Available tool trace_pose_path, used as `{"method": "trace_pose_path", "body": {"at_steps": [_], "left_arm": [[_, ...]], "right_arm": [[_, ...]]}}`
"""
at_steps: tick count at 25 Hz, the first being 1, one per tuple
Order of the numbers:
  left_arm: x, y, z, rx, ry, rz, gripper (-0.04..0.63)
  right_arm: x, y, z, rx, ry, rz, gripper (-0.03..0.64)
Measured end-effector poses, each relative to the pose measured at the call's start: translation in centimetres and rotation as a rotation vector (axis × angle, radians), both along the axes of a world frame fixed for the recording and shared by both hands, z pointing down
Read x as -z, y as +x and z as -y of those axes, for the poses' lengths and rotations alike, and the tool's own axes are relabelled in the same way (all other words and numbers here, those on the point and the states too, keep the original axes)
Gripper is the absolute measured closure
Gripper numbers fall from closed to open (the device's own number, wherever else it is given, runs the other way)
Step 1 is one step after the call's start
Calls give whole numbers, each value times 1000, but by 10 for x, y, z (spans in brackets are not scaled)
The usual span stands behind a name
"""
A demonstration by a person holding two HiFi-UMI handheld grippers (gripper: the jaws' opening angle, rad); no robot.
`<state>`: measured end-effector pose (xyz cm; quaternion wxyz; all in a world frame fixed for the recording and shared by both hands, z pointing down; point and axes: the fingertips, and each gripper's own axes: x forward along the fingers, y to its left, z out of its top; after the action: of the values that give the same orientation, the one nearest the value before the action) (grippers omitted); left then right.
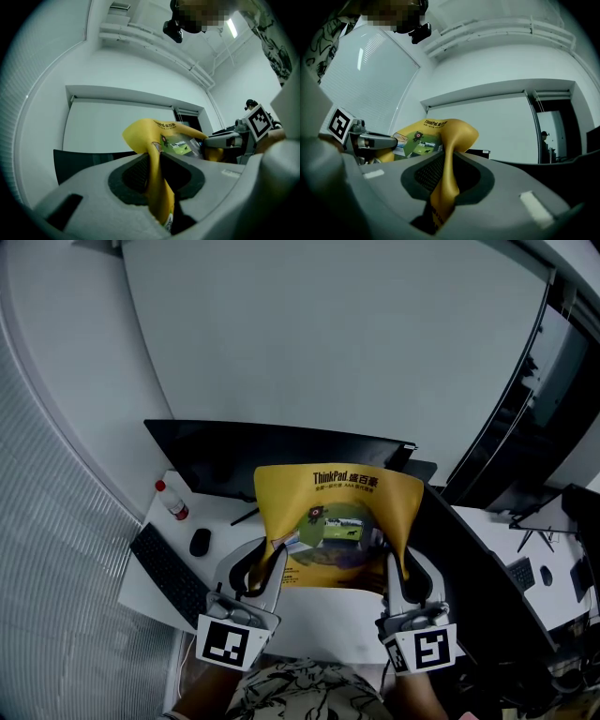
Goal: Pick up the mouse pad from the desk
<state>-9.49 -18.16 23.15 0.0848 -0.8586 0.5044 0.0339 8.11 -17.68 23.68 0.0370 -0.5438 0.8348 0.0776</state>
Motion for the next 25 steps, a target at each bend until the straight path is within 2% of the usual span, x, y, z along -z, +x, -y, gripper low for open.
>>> {"method": "trace_pose_path", "body": {"at_steps": [25], "left_arm": [[-5,1,3,13,6,-1,509]], "right_arm": [[-4,-1,4,4,12,-20,555]]}}
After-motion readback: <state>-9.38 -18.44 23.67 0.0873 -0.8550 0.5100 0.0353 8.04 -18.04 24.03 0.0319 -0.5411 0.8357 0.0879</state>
